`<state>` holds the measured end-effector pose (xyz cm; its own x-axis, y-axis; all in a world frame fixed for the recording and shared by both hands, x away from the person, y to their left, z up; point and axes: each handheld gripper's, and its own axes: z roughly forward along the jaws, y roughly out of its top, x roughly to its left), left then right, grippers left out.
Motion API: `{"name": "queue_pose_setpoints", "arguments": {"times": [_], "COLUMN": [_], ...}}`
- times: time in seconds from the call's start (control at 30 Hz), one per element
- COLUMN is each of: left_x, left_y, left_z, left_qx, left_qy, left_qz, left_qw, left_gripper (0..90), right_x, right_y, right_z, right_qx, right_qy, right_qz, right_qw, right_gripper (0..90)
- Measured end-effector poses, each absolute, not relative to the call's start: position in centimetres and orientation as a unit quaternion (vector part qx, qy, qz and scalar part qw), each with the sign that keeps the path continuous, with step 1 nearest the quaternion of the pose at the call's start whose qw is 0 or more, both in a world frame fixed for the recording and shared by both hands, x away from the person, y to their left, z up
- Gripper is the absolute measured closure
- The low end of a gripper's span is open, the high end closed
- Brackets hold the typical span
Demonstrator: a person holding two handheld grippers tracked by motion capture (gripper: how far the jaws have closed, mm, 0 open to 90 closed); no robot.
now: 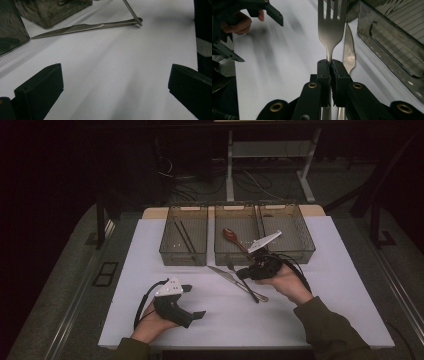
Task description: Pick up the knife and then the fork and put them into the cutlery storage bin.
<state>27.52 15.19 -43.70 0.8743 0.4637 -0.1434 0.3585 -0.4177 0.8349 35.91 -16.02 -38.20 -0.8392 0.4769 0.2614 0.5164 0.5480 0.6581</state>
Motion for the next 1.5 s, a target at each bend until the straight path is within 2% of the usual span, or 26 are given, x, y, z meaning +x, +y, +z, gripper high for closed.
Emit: {"name": "queue_pose_setpoints", "arguments": {"times": [0.8, 1.13, 1.5], "left_x": [27.6, 27.6, 27.6], "left_y": [15.3, 15.3, 15.3], "left_z": [-43.6, -43.7, -43.6], "left_qx": [0.839, 0.839, 0.838], "left_qy": [0.246, 0.249, 0.251], "left_qz": [0.058, 0.057, 0.056], "left_qw": [0.482, 0.482, 0.482], "left_gripper": [0.0, 0.0, 0.0], "right_x": [36.6, 37.5, 40.4], "right_y": [-22.1, -24.5, -27.4], "right_z": [-33.9, -31.7, -28.7], "right_qx": [-0.332, -0.35, -0.377], "right_qy": [-0.828, -0.81, -0.79], "right_qz": [-0.451, -0.464, -0.468], "right_qw": [-0.027, -0.075, -0.123], "right_gripper": [84.8, 84.8, 84.8]}}
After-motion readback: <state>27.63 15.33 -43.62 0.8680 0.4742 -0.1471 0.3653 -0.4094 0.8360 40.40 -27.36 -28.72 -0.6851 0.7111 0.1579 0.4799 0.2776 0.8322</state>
